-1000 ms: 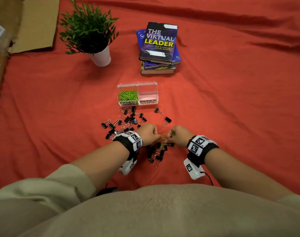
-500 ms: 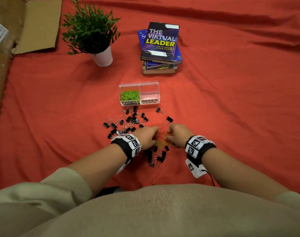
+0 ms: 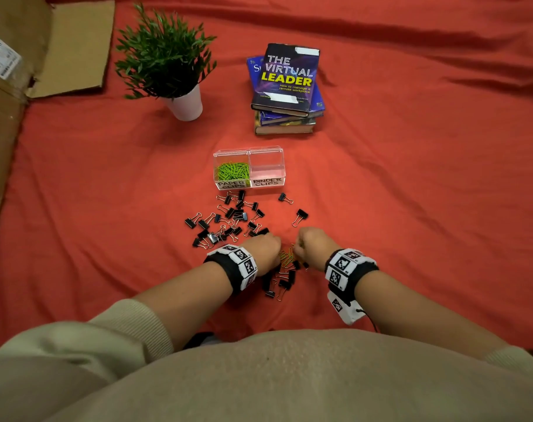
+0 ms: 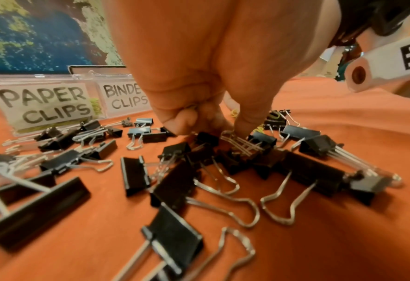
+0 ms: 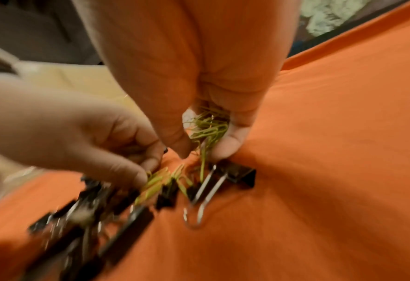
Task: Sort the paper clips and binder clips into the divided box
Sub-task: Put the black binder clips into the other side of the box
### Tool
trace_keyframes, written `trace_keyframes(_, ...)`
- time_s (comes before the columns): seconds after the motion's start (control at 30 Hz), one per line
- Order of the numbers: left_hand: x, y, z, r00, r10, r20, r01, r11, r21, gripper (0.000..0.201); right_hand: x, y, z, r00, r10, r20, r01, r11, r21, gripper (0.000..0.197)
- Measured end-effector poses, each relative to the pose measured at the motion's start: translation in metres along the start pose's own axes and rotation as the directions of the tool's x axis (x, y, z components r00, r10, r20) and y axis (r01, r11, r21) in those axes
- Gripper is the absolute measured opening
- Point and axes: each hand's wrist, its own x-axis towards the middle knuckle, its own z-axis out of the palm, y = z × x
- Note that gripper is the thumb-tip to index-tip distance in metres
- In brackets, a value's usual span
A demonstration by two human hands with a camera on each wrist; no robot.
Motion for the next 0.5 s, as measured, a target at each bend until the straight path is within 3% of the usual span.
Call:
trace_keyframes(0.07,-0.002,-0.001,-0.002,0.999,0.004,-0.032,-0.008,0.992,-0.125,0.022,0.002,0.007,-0.007,0.999,0.054,0.006,-0.054,0.980,0.189,0.018)
trace_keyframes(0.13,-0.003,-0.003,-0.003,0.997,-0.030,-0.069,0.008,0.957,-0.290,0.011,0.002,0.015,-0.015,0.993,0.098,0.063,-0.116,0.885,0.451,0.012)
trace_keyframes(0.27,-0.003,-0.009,-0.011,0.984,-0.146,-0.106,0.063,0.828,-0.558,0.005,-0.004,0.023,-0.029,0.970,0.105,0.217,-0.241,0.478,0.845,0.014)
trace_keyframes(0.37,-0.002,-0.007,-0.019,0.984,-0.165,-0.074,0.082,0.773,-0.629,0.011,-0.010,0.026,-0.032,0.963,0.066,0.262,-0.270,0.178,0.946,0.023)
trace_keyframes(0.5,0.001,-0.002,-0.016,0.970,-0.243,0.009,0.181,0.695,-0.696,0.023,-0.017,0.024,-0.029,0.949,0.064,0.308,-0.303,-0.078,0.950,0.016)
